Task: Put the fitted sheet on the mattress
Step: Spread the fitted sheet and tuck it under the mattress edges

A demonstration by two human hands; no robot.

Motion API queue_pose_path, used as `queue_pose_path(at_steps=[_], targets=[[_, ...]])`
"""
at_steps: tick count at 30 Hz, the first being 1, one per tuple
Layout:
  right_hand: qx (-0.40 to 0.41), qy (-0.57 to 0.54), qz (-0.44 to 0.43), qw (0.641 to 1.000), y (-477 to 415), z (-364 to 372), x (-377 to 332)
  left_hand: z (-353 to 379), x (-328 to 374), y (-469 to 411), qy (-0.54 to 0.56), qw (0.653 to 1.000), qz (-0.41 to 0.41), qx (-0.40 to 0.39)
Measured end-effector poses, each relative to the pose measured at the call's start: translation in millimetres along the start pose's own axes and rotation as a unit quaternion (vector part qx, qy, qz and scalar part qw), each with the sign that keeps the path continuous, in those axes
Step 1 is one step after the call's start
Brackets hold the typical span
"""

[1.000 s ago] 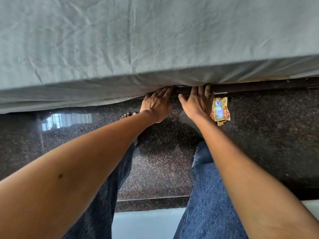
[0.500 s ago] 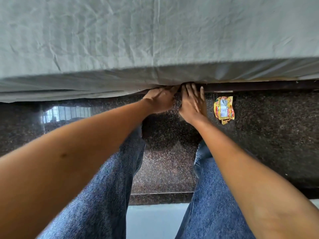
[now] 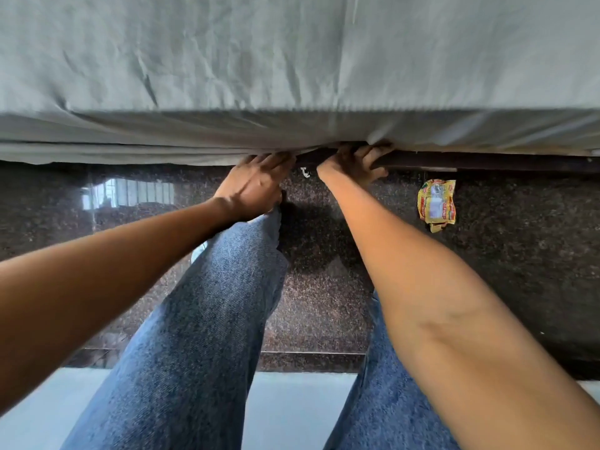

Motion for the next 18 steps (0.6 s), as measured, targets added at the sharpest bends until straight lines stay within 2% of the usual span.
queue_pose_path(at_steps=[4,6,10,12,15,18], targets=[[0.040,-0.006,-0.025,0.999,4.2,0.1,-0.8,11.5,-10.8,4.7,-0.001,0.997,-0.035,-0.066],[0.061,0.001,-0.057,0.997,7.8,-4.2,9.8,8.9,-13.1,2.2,0.020,0.997,-0.044,-0.063],[0.046,-0.029,-0.088,0.995,21.0,-8.3,14.4,-4.6,-16.3,-2.1,0.069,0.991,-0.102,-0.047],[0.044,-0.075,-0.133,0.987,38.4,-3.2,4.3,-7.8,-14.7,-2.6,0.070,0.988,-0.120,-0.062],[0.034,-0.132,-0.250,0.959,62.2,4.3,-21.1,-14.9,-20.2,-7.1,0.098,0.978,-0.160,-0.090],[0.052,-0.090,-0.295,0.950,71.9,2.3,-31.7,-21.6,-23.0,-11.5,0.089,0.984,-0.124,-0.092]])
Point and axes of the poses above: each hand's wrist, its own y-axis away from the middle knuckle, its own z-axis out of the palm, x = y × z, the point moved 5 cm from there along -y, towards the middle knuckle, and after that the axes turned 9 degrees about -y, right-handed, at the moved point
